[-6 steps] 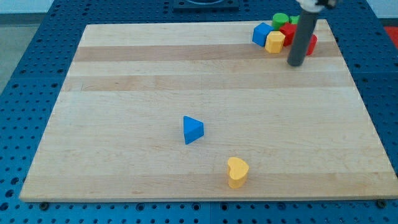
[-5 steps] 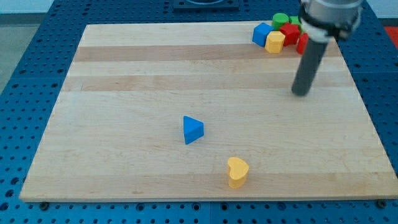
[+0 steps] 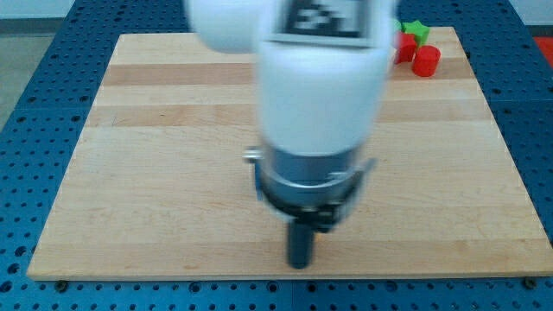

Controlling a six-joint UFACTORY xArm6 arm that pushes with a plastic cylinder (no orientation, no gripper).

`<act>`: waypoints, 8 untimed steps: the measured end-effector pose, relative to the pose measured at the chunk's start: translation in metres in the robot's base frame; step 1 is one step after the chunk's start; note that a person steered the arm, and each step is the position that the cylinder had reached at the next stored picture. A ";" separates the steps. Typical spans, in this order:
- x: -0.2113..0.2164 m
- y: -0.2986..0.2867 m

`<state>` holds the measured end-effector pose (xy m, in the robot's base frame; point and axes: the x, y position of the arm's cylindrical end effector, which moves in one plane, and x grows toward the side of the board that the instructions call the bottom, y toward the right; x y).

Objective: Push the yellow heart into the blue triangle

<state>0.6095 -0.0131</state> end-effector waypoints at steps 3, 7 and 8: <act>-0.096 -0.114; -0.009 0.105; -0.009 0.105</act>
<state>0.6005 0.0918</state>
